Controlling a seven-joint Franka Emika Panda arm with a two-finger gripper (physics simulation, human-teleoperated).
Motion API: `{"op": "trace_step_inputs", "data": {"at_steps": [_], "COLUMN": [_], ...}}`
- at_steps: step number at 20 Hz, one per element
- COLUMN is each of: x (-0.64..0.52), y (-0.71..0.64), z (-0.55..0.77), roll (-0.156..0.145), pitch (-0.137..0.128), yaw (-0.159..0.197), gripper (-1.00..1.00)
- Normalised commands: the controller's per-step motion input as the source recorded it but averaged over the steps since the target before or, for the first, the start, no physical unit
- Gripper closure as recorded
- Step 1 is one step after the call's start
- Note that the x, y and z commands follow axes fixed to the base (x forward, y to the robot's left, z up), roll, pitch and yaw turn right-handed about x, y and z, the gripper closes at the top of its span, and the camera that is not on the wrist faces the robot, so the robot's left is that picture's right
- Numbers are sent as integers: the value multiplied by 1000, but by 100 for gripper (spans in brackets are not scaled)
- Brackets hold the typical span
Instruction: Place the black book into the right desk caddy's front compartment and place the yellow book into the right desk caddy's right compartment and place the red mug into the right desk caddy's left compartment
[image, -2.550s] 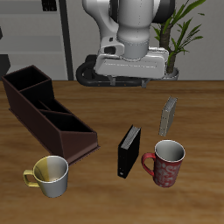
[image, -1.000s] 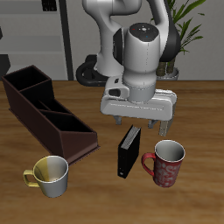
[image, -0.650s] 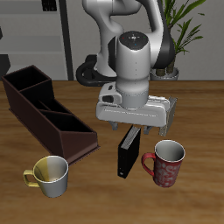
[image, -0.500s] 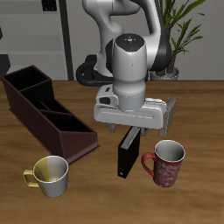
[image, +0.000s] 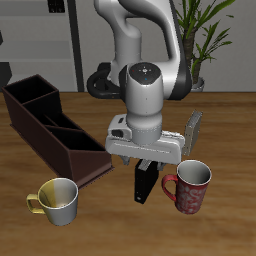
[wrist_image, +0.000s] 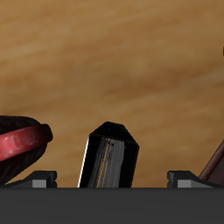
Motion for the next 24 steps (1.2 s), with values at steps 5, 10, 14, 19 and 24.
{"op": "trace_step_inputs", "data": {"at_steps": [5, 10, 14, 19, 24], "x": [43, -199, -195, -257, -362], "y": [-58, 48, 0, 9, -92], "z": [-285, 77, 251, 473, 628], "roll": [-3, 40, -4, -25, -9], "pitch": [31, -6, -17, -40, -43], "yaw": [-30, 13, 16, 90, 50], "gripper": [100, 100, 100, 100, 100]}}
